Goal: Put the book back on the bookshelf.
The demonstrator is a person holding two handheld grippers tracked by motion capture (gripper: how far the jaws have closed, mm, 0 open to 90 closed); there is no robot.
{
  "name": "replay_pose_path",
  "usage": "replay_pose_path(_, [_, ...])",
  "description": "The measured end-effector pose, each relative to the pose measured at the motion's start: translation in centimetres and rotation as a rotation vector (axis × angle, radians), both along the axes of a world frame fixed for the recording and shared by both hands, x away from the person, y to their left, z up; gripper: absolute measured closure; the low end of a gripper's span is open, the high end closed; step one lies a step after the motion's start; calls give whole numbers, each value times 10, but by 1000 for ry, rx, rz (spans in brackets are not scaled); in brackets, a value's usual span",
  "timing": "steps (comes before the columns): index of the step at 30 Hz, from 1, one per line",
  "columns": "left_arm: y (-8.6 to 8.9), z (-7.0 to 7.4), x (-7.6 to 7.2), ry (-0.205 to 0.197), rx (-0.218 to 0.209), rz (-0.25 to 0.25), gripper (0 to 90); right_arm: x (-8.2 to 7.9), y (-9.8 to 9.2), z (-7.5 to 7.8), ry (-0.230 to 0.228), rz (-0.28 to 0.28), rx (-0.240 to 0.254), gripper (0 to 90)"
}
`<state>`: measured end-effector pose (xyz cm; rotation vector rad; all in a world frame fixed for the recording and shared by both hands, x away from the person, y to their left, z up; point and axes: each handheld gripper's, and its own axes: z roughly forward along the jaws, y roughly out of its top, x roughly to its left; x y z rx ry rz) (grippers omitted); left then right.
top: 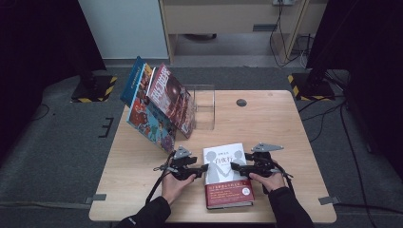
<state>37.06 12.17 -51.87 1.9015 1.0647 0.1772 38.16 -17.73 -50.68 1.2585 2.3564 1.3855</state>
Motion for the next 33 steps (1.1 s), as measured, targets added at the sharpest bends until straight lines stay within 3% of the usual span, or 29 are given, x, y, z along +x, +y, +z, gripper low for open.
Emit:
replay_pose_path(2, [1,0,0,2,-1,-3,356,1,3,0,-2,-3,-4,246])
replay_pose_path(8, [2,-1,1,8,-11,-5,351,3,8,5,16,24,51,299])
replay_pose_path(12, [2,-1,1,10,-15,-5,350,6,11,2,50,30,50,309])
replay_pose_path(14, [2,-1,2,10,-16,-4,346,7,11,2,61,24,65,345])
replay_pose_path(18, [2,-2,2,16,-25,-4,345,9,10,4,126,44,114,448])
replay_pose_path(33, [3,-3,2,18,-29,-6,341,9,9,7,171,82,112,488])
